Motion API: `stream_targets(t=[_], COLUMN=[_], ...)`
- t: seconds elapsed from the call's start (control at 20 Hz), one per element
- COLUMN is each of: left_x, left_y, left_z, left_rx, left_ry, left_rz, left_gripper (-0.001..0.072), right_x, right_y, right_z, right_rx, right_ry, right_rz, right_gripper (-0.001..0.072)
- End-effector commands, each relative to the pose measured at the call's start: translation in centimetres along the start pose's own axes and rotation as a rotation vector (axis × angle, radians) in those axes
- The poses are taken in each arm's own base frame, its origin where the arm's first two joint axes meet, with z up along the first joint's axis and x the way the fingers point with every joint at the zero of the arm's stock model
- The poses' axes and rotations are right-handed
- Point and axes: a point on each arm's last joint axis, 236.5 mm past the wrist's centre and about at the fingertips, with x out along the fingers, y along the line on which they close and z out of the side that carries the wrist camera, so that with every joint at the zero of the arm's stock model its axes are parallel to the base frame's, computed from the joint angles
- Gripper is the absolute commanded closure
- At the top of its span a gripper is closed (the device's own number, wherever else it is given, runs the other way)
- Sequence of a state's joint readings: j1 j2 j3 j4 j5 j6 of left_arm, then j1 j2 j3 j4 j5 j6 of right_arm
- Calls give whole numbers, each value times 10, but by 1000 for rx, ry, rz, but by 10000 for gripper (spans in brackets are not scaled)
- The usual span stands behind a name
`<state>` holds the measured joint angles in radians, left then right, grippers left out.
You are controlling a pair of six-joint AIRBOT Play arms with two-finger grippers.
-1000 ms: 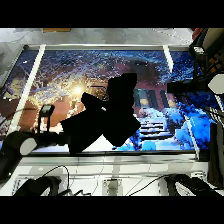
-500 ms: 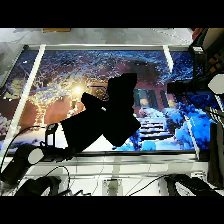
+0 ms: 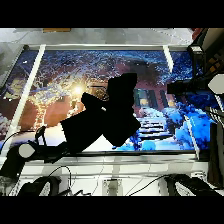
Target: Fold the clothes and pants, and hang the long-sleeved shirts on hangers.
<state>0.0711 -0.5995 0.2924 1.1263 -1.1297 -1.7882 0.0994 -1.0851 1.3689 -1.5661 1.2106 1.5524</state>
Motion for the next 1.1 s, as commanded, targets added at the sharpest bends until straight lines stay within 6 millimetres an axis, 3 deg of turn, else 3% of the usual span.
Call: stream_targets(t=[0.0, 0.05, 0.1, 0.15, 0.2, 0.45, 0.55, 0.75, 0.8, 0.85, 0.9, 0.95, 1.05], left_x=[1, 5, 9, 13, 17, 33, 37, 44, 44, 44, 44, 44, 44], left_y=[12, 17, 19, 18, 14, 3, -13, -13, -13, -12, -13, -13, -16], left_z=[2, -3, -6, -6, -5, 5, 8, 29, 32, 34, 34, 34, 34], left_rx=[-35, -2, 2, 12, 34, 70, 95, 95, 97, 97, 101, 118, 158], left_ry=[10, 38, 59, 66, 74, 78, 76, 6, -8, -16, -16, -18, -22], left_rz=[6, 23, 24, 13, -3, -70, -143, -150, -147, -145, -146, -148, -158], left_gripper=[48, 49, 86, 170, 188, 202, 380, 390, 424, 564, 670, 698, 698], right_x=[0, 0, 0, 0, 0, 0, 0, 0, 0, 2, 8, 16, 34], right_y=[0, 0, 0, 0, 0, 0, 0, -1, -1, -2, -7, -15, -30], right_z=[4, 5, 6, 6, 6, 6, 6, 6, 6, 3, -5, -21, -73], right_rx=[-2, -2, -2, -2, -2, -2, -2, -3, -5, -52, -133, -174, -132], right_ry=[-15, -23, -27, -27, -25, -25, -26, -25, -24, -16, 17, 82, 275], right_rz=[1, 1, 1, 1, 1, 0, -1, -2, -3, -8, -14, -18, 19], right_gripper=[698, 698, 698, 697, 697, 698, 698, 697, 698, 699, 700, 700, 700])
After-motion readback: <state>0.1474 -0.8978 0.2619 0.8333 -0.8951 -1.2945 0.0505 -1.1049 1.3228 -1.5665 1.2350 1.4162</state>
